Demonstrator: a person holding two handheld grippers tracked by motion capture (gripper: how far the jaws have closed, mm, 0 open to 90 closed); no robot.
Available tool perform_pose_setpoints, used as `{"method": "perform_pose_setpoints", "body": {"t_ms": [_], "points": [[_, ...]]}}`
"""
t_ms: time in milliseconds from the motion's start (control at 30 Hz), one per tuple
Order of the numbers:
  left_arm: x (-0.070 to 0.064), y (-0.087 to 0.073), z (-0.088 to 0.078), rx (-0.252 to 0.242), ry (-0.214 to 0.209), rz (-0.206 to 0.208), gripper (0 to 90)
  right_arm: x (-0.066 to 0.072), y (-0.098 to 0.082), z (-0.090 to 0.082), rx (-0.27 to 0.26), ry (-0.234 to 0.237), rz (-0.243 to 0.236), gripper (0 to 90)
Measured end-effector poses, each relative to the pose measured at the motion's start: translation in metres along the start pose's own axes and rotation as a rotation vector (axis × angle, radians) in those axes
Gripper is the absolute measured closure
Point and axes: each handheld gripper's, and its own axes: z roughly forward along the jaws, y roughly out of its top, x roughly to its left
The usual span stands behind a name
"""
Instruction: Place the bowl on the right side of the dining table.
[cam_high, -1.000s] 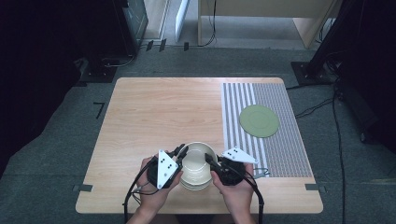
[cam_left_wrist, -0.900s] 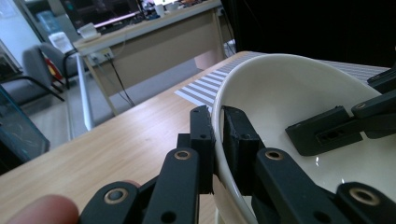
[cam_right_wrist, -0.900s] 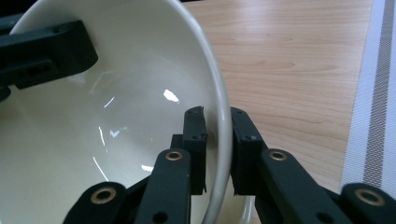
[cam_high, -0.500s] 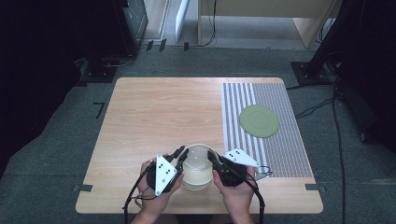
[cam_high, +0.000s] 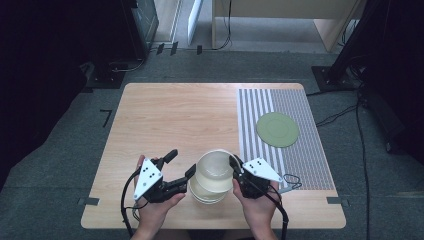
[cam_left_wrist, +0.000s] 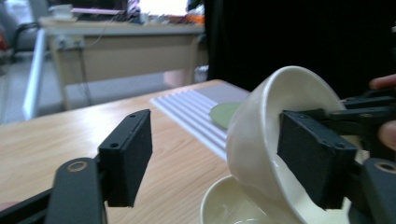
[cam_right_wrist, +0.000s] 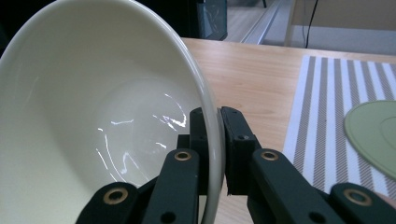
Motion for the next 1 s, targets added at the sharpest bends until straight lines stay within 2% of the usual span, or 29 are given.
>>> {"method": "perform_pose_setpoints", "body": {"t_ms": [33, 100, 233, 367, 500, 600, 767, 1000], "points": [[0.001, -0.001, -0.002, -0.003, 0.023, 0.007, 24.1, -0.001, 0.001, -0.001, -0.005, -0.003, -0.002, 84.8], [0.007, -0.003, -0.005, 0.002, 0.053, -0.007, 18.2, -0.003, 0.003, -0.003, -0.016, -0.011, -0.008, 84.8], [0.019, -0.008, -0.008, 0.055, 0.122, -0.024, 17.3, -0.007, 0.006, -0.005, -0.032, -0.028, -0.006, 84.8], [0.030, -0.013, -0.014, 0.062, 0.149, -0.052, 17.3, -0.012, 0.007, -0.006, -0.035, -0.039, 0.001, 84.8], [0.041, -0.020, -0.017, 0.081, 0.179, -0.052, 17.3, -0.016, 0.008, -0.006, -0.035, -0.051, 0.007, 84.8], [0.049, -0.025, -0.019, 0.096, 0.205, -0.068, 17.3, -0.020, 0.008, -0.006, -0.036, -0.059, 0.012, 84.8], [0.064, -0.031, -0.021, 0.132, 0.285, -0.086, 17.3, -0.027, 0.009, -0.008, -0.043, -0.069, 0.026, 84.8], [0.083, -0.048, -0.025, 0.160, 0.361, -0.104, 17.4, -0.038, 0.012, -0.012, -0.057, -0.091, 0.043, 84.7]]}}
